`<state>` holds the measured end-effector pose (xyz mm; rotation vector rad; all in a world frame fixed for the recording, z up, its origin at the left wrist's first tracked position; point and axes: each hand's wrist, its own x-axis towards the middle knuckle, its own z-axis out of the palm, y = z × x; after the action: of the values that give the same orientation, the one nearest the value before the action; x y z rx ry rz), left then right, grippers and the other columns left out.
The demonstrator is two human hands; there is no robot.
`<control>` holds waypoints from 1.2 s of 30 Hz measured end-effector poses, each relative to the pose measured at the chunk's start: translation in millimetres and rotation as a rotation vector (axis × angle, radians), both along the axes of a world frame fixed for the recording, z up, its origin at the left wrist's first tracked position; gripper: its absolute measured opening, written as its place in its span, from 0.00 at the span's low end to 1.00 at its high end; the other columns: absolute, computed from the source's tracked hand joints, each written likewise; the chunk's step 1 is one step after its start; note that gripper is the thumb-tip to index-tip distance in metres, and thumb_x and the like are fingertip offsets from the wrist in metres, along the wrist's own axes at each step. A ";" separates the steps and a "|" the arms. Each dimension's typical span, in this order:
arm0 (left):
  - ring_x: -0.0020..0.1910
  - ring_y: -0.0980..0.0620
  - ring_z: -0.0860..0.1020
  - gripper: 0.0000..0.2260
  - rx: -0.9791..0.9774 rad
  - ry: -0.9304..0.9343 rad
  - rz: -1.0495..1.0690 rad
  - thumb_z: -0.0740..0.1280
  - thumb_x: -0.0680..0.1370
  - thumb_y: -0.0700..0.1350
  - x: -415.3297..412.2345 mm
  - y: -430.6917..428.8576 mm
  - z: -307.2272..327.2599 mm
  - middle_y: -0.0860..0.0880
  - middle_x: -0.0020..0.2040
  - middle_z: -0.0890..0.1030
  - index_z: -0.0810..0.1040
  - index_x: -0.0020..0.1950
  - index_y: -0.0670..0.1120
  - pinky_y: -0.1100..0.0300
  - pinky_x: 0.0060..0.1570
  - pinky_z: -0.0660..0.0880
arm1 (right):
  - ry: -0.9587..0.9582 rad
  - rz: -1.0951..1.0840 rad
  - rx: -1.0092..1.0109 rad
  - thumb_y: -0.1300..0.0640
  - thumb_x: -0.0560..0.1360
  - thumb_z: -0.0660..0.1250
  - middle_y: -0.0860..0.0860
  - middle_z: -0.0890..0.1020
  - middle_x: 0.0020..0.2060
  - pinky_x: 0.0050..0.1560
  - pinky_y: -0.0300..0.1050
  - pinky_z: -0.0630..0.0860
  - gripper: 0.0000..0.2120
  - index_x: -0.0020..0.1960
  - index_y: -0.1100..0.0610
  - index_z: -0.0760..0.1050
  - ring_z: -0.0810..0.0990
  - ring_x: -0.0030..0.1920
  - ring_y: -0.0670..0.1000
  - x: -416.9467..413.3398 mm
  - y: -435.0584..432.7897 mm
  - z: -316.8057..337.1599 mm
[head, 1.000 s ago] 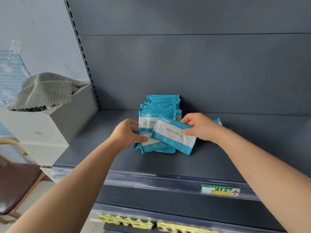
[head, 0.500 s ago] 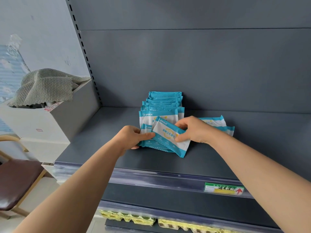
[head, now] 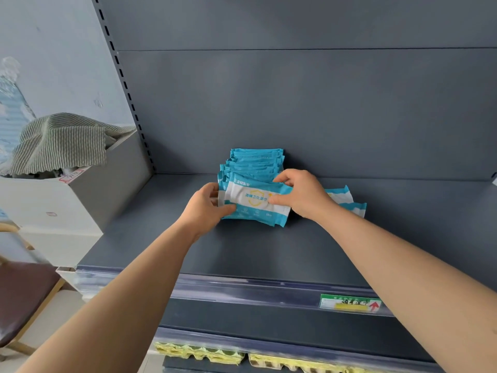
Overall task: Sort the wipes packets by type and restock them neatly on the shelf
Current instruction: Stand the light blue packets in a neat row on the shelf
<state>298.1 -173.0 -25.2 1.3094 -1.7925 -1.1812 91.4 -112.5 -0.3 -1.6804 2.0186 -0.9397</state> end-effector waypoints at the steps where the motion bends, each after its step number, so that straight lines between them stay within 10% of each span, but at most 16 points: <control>1: 0.51 0.53 0.80 0.21 0.001 -0.002 -0.004 0.76 0.70 0.44 -1.1 0.3 -1.2 0.52 0.56 0.79 0.72 0.59 0.49 0.54 0.53 0.80 | -0.001 -0.001 -0.013 0.54 0.66 0.77 0.46 0.79 0.51 0.49 0.46 0.78 0.20 0.55 0.51 0.76 0.78 0.49 0.47 -0.4 -0.3 -1.7; 7: 0.54 0.50 0.78 0.27 0.028 -0.087 0.069 0.79 0.66 0.52 -9.0 -3.4 -11.7 0.50 0.62 0.73 0.69 0.59 0.50 0.53 0.50 0.80 | -0.035 -0.009 -0.016 0.52 0.72 0.72 0.48 0.80 0.52 0.55 0.46 0.76 0.16 0.57 0.54 0.76 0.79 0.51 0.48 -23.4 2.7 -5.1; 12: 0.53 0.50 0.78 0.26 0.003 -0.083 0.099 0.78 0.67 0.51 -12.6 -4.4 -15.9 0.49 0.63 0.73 0.67 0.58 0.51 0.58 0.44 0.79 | 0.391 -0.112 0.323 0.51 0.79 0.61 0.57 0.71 0.68 0.63 0.47 0.68 0.21 0.69 0.58 0.68 0.70 0.66 0.58 -75.7 16.4 -8.7; 15: 0.55 0.50 0.77 0.29 -0.012 -0.124 0.108 0.78 0.67 0.53 -12.9 -6.0 -18.1 0.49 0.64 0.73 0.68 0.61 0.49 0.51 0.52 0.80 | 0.284 -0.130 0.375 0.48 0.75 0.67 0.56 0.69 0.69 0.62 0.47 0.68 0.28 0.71 0.57 0.65 0.70 0.66 0.57 -82.2 21.3 -10.9; 20: 0.55 0.49 0.77 0.31 -0.028 -0.144 0.104 0.77 0.67 0.54 -12.1 -5.2 -17.9 0.48 0.64 0.73 0.68 0.64 0.47 0.50 0.52 0.80 | 0.174 -0.228 0.332 0.46 0.69 0.73 0.55 0.78 0.46 0.35 0.44 0.68 0.18 0.46 0.58 0.71 0.76 0.42 0.54 -84.7 30.8 -5.3; 36: 0.56 0.50 0.75 0.39 -0.190 -0.304 0.134 0.74 0.66 0.63 -5.2 5.0 -16.6 0.50 0.64 0.70 0.68 0.71 0.49 0.53 0.57 0.75 | -0.323 -0.117 -0.033 0.59 0.68 0.76 0.50 0.84 0.42 0.38 0.43 0.77 0.12 0.48 0.59 0.77 0.82 0.39 0.48 -52.6 51.1 23.1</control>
<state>292.8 -168.0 -41.8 1.5304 -1.9382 -0.7505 38.9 -61.3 22.9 -1.3360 1.9056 -1.2039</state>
